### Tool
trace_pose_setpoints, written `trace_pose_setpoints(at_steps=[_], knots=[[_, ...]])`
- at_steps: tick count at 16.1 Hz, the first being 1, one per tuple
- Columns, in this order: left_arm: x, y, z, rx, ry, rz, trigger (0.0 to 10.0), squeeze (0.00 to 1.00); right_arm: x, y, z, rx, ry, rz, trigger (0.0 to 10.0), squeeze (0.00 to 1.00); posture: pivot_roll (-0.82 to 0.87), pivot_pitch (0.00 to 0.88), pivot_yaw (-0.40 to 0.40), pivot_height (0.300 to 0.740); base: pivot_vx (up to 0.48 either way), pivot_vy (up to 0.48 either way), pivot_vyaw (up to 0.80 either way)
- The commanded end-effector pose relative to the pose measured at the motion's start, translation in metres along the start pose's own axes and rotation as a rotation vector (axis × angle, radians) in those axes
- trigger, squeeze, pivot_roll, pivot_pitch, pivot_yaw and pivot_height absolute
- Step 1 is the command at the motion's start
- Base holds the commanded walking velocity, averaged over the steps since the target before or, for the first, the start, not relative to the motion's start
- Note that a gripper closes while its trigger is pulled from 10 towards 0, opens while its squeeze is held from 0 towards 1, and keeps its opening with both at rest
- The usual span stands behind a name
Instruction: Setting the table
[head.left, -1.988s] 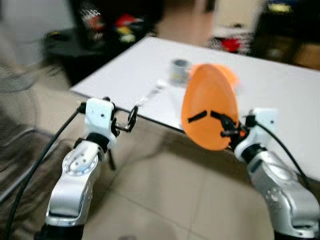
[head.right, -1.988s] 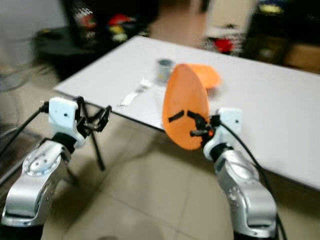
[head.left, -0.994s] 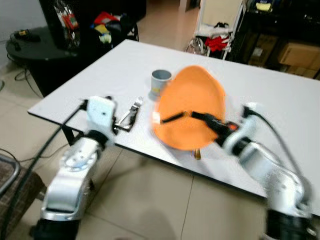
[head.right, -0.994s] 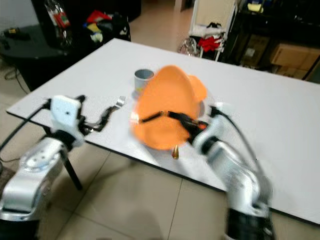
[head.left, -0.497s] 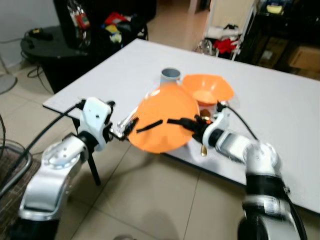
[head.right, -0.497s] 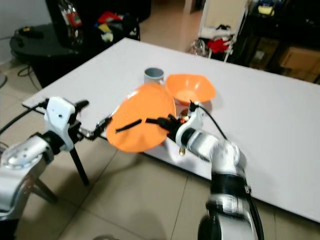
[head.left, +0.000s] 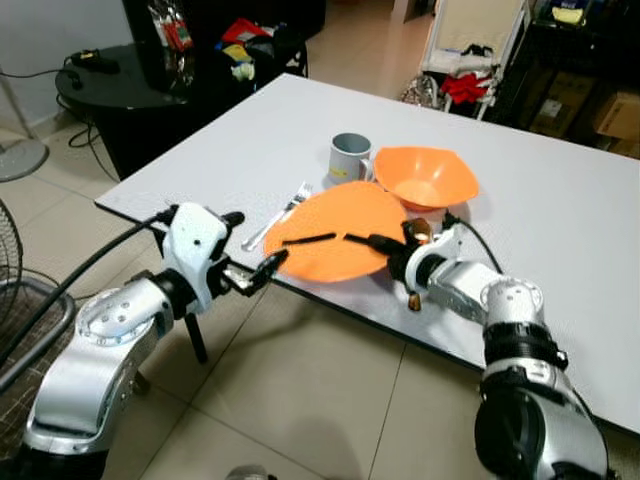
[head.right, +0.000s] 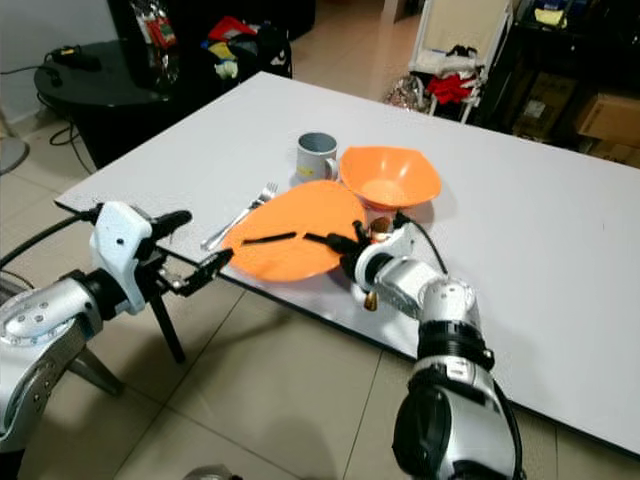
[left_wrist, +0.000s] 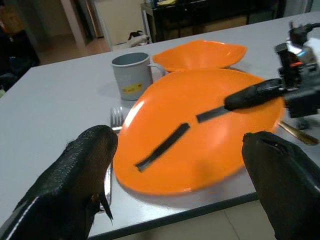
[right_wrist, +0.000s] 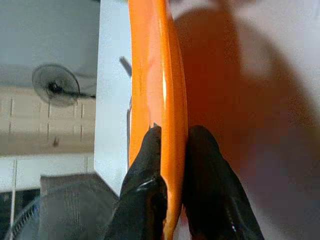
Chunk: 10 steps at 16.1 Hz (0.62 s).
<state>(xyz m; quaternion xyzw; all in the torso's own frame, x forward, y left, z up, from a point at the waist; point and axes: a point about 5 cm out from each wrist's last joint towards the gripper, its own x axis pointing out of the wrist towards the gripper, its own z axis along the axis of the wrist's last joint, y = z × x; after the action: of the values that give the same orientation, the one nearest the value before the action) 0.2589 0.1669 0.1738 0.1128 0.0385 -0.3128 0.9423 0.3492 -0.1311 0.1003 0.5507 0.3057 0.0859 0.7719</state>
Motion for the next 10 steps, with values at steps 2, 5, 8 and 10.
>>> trace_pose_setpoints(at_steps=[2, 5, 8, 10], knots=[[0.001, -0.005, 0.003, 0.006, -0.002, -0.03, 10.0, 0.0, 0.002, 0.004, 0.009, -0.001, -0.067, 0.026, 10.0, 0.0, 0.12, 0.0, -0.006, 0.74, 0.0, 0.0, 0.0], [0.002, -0.007, 0.003, 0.007, 0.002, -0.045, 10.0, 0.0, 0.006, 0.004, 0.008, -0.01, -0.081, 0.019, 10.0, 0.0, 0.12, 0.0, -0.002, 0.74, 0.0, 0.0, 0.0], [0.002, -0.01, 0.002, 0.005, 0.013, -0.069, 10.0, 0.0, 0.011, 0.003, -0.005, -0.034, 0.004, 0.034, 10.0, 1.0, 0.13, 0.0, -0.002, 0.74, 0.0, 0.0, 0.0], [0.004, -0.011, 0.002, 0.005, 0.011, -0.071, 10.0, 0.0, 0.011, 0.001, -0.01, -0.058, 0.036, 0.019, 10.0, 1.0, 0.12, 0.0, -0.004, 0.74, 0.0, 0.0, 0.0]])
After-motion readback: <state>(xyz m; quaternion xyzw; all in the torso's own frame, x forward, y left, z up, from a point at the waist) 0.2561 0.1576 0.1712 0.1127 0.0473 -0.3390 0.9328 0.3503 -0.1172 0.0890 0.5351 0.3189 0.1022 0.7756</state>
